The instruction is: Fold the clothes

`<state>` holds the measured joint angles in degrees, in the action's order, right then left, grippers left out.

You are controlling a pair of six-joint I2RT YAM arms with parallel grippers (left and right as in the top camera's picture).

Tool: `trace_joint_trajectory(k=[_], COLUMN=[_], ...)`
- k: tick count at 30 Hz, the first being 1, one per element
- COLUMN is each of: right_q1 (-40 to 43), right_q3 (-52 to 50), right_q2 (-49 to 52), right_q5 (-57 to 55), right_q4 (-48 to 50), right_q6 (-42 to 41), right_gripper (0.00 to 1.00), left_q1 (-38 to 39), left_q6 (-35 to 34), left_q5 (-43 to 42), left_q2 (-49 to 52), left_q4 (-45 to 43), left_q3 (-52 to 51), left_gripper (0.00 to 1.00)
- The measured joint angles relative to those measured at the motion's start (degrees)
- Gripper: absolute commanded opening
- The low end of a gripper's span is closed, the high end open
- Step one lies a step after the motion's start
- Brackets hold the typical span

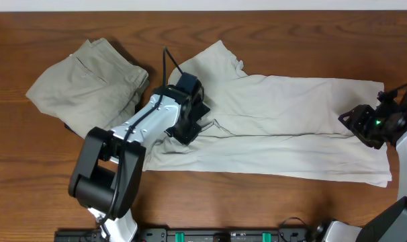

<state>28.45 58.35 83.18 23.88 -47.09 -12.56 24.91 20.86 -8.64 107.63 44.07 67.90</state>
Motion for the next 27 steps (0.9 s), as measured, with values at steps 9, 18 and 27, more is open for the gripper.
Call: trace_joint_trajectory(k=[9,18,27], right_q1=[0.0,0.0,0.0], right_q3=[0.0,0.0,0.0], right_q2=[0.0,0.0,0.0], right_q5=[-0.83,-1.64,-1.64], right_q4=[-0.02,-0.31,-1.2], right_q6=[0.0,0.0,0.0], right_gripper=[0.49,0.49,0.47], left_q1=[0.0,0.0,0.0], left_q6=[0.15,3.69,6.64], left_q5=[0.33,1.6,1.79], left_q2=[0.09,-0.7,-0.7], left_q4=[4.72,-3.8,-8.52], left_q3=[2.71,5.31,5.31], left_gripper=[0.06,0.06,0.06])
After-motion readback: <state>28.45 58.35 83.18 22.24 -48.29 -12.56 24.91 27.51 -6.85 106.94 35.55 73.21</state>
